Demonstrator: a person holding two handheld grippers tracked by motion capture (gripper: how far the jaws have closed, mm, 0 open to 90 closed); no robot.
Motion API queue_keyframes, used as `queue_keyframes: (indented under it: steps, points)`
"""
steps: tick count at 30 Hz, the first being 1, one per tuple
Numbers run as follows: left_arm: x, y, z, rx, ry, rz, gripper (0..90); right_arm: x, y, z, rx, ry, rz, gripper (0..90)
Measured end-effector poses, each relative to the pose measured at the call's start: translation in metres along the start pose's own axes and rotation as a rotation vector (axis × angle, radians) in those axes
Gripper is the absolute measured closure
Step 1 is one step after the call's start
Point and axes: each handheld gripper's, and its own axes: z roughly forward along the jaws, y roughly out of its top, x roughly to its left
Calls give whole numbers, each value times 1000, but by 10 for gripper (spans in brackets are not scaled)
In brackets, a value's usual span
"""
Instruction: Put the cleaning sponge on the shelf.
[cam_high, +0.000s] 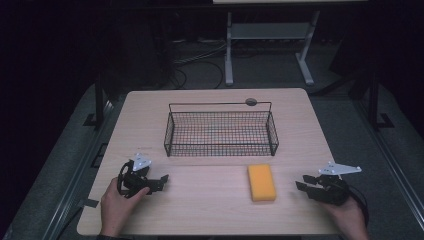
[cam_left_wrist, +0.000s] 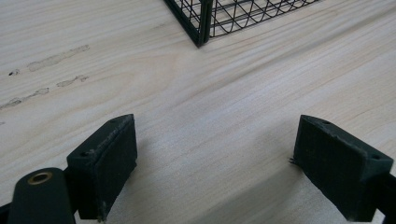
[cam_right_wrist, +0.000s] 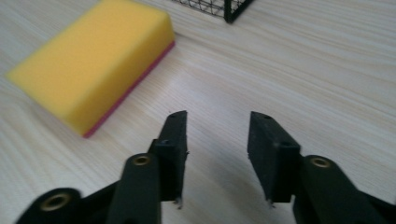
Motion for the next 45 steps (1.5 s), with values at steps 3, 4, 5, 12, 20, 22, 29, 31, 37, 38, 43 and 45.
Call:
queue_keyframes:
  steps: [3,4,5,12,20,22,29,31,37,38,43,45]
  points:
    - [0,0,0,0,0,0,126,1,2,-4,-13,3,-9,765]
    - [0,0,0,0,0,0,126,1,2,-4,-18,5,-10,801]
    - [0,0,0,0,0,0,126,2,3,-5,-20,9,-8,844]
    - [0,0,0,0,0,0,126,4,10,0,-9,36,-23,899]
    - [0,0,0,0,0,0,126,7,23,8,-15,67,-45,899]
    - [0,0,0,0,0,0,126,8,26,10,-12,72,-50,899]
    - [0,0,0,0,0,0,126,11,38,19,-9,84,-74,899]
    - [0,0,0,0,0,0,126,11,41,22,-10,88,-78,899]
    - [0,0,0,2,-1,1,126,13,48,30,-6,94,-88,899]
    - [0,0,0,1,-1,0,126,13,50,32,-7,93,-95,899]
    - [0,0,0,0,-2,-1,126,14,54,39,-4,97,-99,899]
    - [0,0,0,0,-2,-1,126,14,56,42,-1,98,-101,899]
